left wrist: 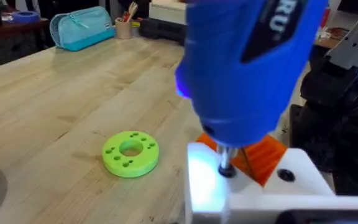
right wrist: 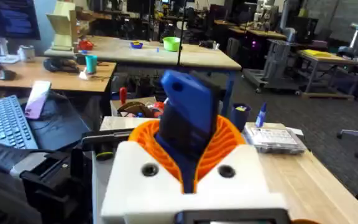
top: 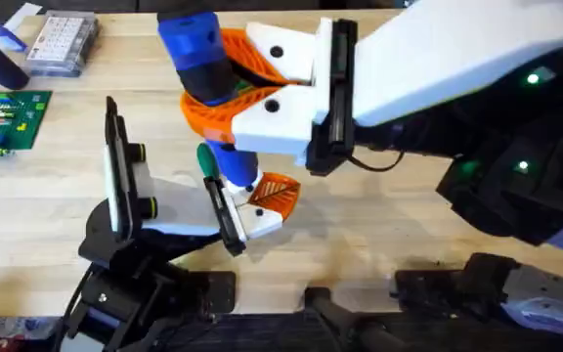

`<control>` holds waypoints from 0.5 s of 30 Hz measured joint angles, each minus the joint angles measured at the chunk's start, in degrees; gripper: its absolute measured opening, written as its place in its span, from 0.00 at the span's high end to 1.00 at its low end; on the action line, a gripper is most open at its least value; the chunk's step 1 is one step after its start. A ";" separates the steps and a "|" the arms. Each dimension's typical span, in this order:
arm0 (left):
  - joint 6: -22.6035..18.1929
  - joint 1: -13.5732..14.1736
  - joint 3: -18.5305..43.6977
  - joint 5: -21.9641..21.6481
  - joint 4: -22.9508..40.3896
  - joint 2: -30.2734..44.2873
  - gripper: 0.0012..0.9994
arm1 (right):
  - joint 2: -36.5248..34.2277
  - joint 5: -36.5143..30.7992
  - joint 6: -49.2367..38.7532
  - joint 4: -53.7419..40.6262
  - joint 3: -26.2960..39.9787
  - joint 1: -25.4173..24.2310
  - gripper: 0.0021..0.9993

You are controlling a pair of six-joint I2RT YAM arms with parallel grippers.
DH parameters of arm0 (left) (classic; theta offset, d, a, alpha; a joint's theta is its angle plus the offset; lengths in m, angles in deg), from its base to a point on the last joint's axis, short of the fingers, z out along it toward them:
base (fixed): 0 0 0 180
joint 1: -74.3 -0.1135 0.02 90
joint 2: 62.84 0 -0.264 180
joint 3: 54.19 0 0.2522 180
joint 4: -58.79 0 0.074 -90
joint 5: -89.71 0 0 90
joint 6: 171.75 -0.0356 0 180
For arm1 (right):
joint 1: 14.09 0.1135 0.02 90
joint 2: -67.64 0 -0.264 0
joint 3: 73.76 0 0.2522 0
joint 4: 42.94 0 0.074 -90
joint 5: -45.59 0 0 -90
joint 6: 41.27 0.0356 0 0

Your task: Pick up the gripper from the table and insert it into the empty holder that is missing its gripper. Then pick up a screw, insert it into the mounting hole, and use the screwdriver to tighten it. Finally, clean up the table by picking up the vegetable and placing it into the bucket.

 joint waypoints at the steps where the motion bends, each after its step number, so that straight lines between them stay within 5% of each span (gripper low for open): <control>1: 0.00 0.00 0.00 0.00 0.00 0.00 0.99 | 0.00 0.03 0.00 0.01 0.00 -0.06 0.95; 15: 0.00 0.00 0.00 0.00 0.00 0.00 0.99 | 0.00 1.29 0.04 -0.07 0.01 -0.48 0.95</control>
